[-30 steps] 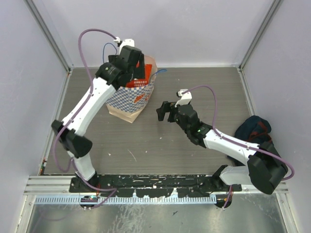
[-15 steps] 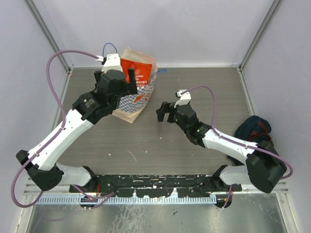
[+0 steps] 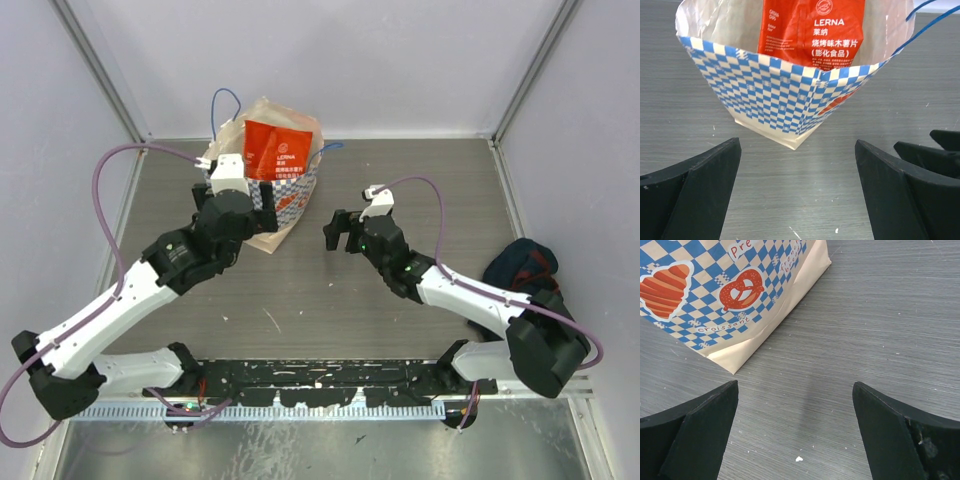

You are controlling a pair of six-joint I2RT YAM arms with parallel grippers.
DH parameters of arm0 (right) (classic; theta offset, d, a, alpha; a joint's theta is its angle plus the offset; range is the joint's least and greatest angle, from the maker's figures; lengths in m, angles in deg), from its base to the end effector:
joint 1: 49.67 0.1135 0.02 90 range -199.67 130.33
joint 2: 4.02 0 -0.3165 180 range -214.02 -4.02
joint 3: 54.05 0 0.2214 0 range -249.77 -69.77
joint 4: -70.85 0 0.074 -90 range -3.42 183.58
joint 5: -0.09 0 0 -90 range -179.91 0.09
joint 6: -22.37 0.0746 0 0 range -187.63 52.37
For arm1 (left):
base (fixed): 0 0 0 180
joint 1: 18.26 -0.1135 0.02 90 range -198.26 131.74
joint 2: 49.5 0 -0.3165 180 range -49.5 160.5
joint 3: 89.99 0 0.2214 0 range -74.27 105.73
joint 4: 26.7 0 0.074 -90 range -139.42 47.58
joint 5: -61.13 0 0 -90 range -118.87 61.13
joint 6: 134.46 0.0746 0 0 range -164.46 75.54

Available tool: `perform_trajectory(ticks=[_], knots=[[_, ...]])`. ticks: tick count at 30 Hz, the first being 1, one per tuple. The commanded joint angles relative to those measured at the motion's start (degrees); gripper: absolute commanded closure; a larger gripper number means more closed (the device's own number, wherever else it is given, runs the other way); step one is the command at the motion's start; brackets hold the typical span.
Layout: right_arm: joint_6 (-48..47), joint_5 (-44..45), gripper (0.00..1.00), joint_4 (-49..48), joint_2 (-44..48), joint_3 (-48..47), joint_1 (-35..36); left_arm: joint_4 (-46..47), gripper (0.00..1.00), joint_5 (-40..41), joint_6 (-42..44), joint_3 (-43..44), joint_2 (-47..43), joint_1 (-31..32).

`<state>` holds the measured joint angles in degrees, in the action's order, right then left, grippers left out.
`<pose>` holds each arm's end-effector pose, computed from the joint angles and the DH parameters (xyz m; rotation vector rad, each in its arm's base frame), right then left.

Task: Place the snacks into the paper bag

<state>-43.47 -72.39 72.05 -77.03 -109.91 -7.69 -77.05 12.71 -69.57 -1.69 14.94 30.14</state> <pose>0.2208 0.1685 0.3052 -0.0853 1.9049 0.5018 0.1712 -0.1183 0.4307 -0.0527 1.9122 -0.1232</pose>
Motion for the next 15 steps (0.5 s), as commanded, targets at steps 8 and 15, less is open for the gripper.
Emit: perform_trajectory(ticks=[8, 15], knots=[[-0.82, 0.32, 0.00, -5.98, 5.43, 0.65, -0.08, 6.50, 0.02, 1.80, 0.15, -8.18, -9.94, 0.23], [-0.89, -1.07, 0.00, -6.27, 3.98, 0.30, -0.07, 6.45, 0.02, 2.35, -0.22, -10.68, -12.43, 0.22]])
